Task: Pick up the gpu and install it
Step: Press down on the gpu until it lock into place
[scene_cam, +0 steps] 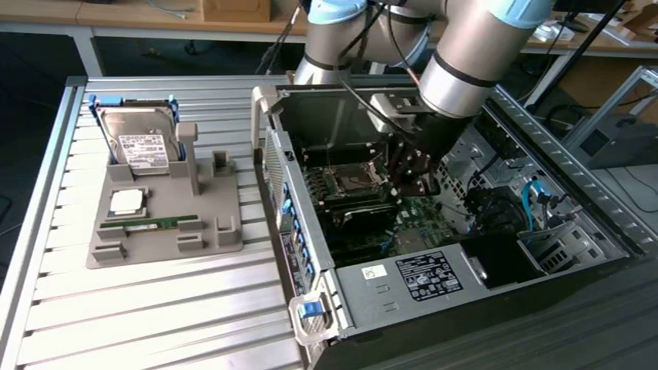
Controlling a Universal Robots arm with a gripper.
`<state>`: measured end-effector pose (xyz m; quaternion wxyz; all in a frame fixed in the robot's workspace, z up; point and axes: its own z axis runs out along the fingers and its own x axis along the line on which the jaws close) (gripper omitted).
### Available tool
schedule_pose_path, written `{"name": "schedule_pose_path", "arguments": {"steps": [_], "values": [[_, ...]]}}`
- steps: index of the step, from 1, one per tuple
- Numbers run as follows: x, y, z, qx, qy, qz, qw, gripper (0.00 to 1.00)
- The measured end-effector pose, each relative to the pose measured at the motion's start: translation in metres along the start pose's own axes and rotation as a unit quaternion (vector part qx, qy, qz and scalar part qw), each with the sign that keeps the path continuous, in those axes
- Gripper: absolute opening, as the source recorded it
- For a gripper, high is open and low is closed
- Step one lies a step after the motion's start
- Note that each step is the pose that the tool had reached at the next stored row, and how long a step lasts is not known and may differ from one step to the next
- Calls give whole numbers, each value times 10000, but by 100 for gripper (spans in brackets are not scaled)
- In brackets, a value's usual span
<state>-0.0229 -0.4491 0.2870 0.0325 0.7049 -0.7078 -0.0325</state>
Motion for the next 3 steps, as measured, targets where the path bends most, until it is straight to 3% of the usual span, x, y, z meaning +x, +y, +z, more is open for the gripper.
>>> {"name": "schedule_pose_path", "arguments": {"steps": [3], "values": [[0, -10, -1, -3, 0, 0, 10000, 11]]}}
